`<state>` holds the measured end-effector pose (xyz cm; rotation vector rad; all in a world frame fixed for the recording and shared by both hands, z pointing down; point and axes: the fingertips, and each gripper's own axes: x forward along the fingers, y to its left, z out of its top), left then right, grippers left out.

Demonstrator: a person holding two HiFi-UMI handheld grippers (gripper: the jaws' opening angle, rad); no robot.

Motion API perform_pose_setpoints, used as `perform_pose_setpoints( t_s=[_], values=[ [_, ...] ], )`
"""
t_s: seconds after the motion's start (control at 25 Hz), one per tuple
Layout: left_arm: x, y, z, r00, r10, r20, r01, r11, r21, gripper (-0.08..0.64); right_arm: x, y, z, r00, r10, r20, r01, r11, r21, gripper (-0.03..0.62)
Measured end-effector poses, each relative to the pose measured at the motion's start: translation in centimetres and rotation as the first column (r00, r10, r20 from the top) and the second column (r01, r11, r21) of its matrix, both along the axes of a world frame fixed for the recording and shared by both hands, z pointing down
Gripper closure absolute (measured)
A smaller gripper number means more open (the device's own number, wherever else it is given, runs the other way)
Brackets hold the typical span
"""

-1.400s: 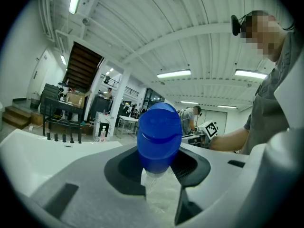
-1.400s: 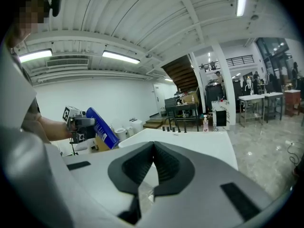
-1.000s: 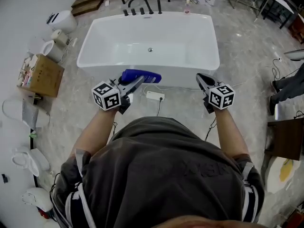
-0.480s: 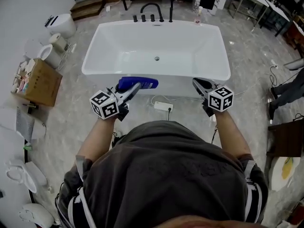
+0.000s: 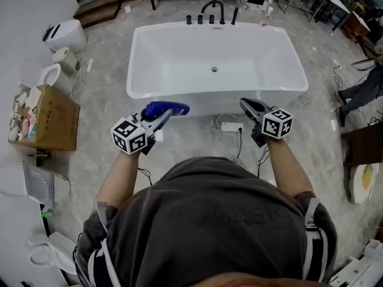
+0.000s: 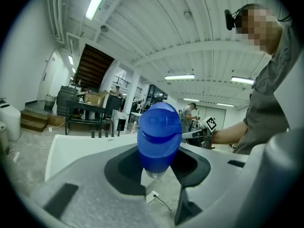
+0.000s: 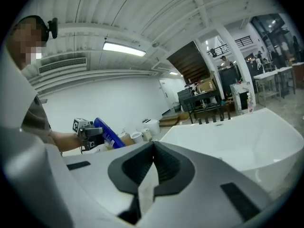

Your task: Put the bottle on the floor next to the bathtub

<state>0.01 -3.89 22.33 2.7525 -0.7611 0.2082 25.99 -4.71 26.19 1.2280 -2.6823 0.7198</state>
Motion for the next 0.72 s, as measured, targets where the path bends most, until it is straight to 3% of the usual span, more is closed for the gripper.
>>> perform_pose_setpoints(
  t_s=[0.2,0.32,0.56,0.72],
  values=[
    [-3.9,-0.1,-0.4,1.0,-0.017,-0.004,0.017,1.0,-0.019,0.42,-3.3,1.6,0.6,1.0,-0.008,-0.013,0.008,1.0,-0.019,0.6],
    [-4.1,0.4,0.4,0.999,-0.016,0.048,0.017,1.0,-0.019,0.42,-3.9,1.5,1.8,1.0,-0.005,0.017,0.006,0.999,-0.04,0.6],
    [-2.0,0.1,2.1,0.991,-0.089,0.1,0.095,0.994,-0.056,0.42,-3.4,1.0,2.6,0.995,-0.102,0.014,0.102,0.995,-0.022,0.601],
    [0.5,-0.4,4.2,0.975,-0.12,0.186,0.135,0.988,-0.07,0.42,-2.2,0.9,3.6,0.98,-0.197,-0.024,0.197,0.98,0.001,0.6]
  ],
)
